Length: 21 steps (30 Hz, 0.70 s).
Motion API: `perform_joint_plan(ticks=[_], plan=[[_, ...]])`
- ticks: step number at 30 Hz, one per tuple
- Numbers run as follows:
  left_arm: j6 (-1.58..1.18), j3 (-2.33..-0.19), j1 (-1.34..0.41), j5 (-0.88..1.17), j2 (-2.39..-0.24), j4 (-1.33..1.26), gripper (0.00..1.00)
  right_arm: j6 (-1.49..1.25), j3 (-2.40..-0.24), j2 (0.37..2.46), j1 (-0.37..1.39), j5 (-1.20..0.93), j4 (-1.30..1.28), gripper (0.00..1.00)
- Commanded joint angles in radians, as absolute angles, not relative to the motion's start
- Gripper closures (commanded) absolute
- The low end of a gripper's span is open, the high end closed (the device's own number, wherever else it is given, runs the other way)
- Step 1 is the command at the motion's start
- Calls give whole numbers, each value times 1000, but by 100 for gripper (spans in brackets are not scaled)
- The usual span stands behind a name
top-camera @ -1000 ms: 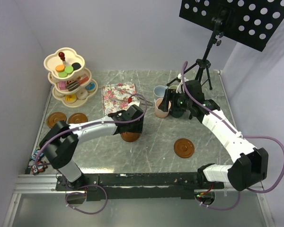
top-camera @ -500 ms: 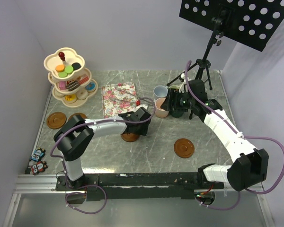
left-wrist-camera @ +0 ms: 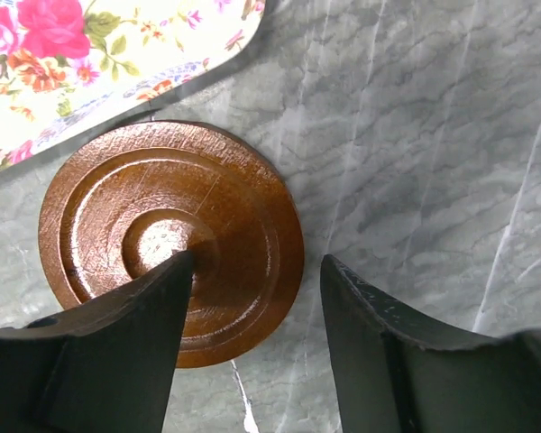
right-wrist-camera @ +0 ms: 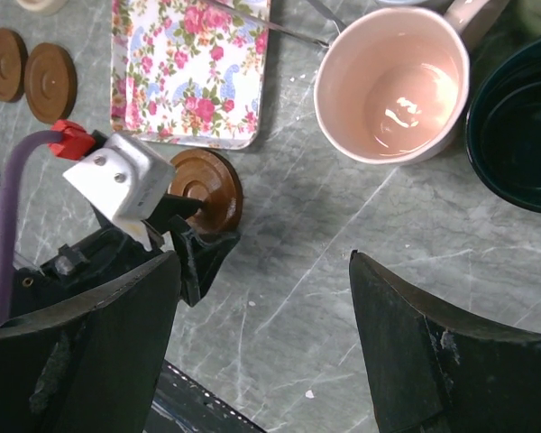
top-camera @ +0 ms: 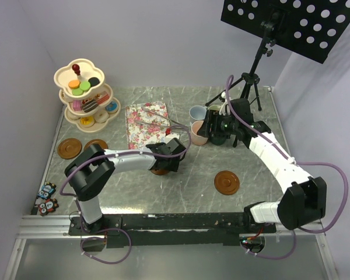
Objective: Serve the afternoon tea
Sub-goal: Move the coaster to the center of the board.
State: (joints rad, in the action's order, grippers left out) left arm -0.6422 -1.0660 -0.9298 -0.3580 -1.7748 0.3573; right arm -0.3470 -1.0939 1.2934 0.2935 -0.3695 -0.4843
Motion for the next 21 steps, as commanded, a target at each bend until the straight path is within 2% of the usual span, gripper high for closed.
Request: perform_joint_plan(ticks=[1, 8, 16, 21], plan=[[-669, -1066, -933, -382, -1798, 382, 39, -345, -1143, 1316, 284, -397, -456, 18], [-814, -974, -876, -442, -1741, 537, 57, -342, -1155, 1341, 275, -400, -449, 18], [-975, -801, -804, -385, -1589, 623, 57, -344, -1172, 1384, 261, -420, -430, 18], [-1029, -747, -640, -391, -1549, 658, 62, -336, -1201, 1413, 255, -433, -430, 18]])
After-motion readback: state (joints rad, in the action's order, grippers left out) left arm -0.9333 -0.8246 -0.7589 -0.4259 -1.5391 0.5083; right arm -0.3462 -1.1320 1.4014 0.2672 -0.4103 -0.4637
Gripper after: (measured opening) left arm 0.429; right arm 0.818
